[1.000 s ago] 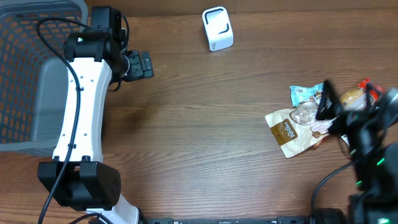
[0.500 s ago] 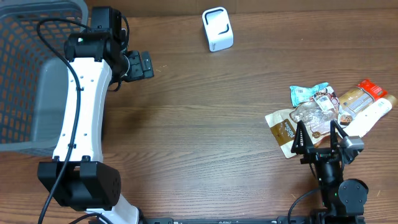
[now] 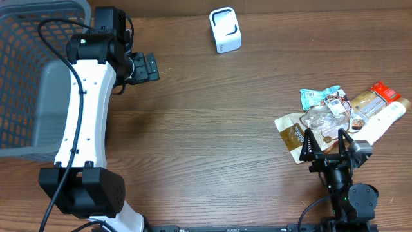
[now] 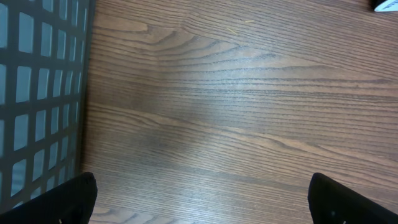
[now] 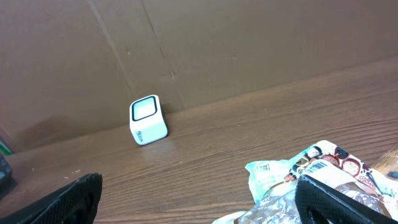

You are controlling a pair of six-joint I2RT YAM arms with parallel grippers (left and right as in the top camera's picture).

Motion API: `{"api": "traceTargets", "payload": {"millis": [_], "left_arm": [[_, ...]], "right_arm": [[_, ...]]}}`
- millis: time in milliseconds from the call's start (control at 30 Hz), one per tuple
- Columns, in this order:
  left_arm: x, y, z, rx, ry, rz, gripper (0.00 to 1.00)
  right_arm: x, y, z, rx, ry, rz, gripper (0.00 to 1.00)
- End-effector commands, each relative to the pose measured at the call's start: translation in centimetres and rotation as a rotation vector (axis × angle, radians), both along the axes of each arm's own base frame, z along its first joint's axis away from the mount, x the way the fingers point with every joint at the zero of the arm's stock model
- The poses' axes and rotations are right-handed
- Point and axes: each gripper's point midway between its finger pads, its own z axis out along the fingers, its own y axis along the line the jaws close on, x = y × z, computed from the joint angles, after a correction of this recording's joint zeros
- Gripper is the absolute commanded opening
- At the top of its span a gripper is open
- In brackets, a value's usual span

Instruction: Scan the item barcode

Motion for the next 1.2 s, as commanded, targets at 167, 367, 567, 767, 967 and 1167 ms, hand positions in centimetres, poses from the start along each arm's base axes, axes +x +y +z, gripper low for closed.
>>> {"api": "traceTargets", "payload": {"millis": [167, 367, 567, 767, 967, 1167], "left_arm": [[0.0, -0.1, -0.2, 0.004, 0.006, -0.02, 1.0], [0.0, -0.1, -0.2, 0.004, 0.006, -0.02, 0.99], [0.0, 0.0, -0.2, 0.005, 0.006, -0.02, 1.0], [-0.2, 0.7, 0.4, 0.042, -0.008, -0.005, 1.0], [0.6, 0.6, 2.8, 0.039, -0.147, -0.006, 1.0], [1.1, -0.8, 5.1, 0.003, -0.423, -0.11, 1.0]], "right_arm": [[0.0, -0.1, -0.3, 0.007, 0.002, -0.008, 1.0], [0.0, -0.1, -0.3, 0.006, 0.002, -0.008, 1.0], [0.0, -0.1, -0.3, 0.006, 0.002, -0.008, 1.0], [0.0, -0.1, -0.3, 0.006, 0.002, -0.008, 1.0], [0.0, -0.1, -0.3, 0.007, 0.002, -0.008, 1.0], [0.0, -0.1, -0.3, 0.006, 0.002, -0.008, 1.0]]}}
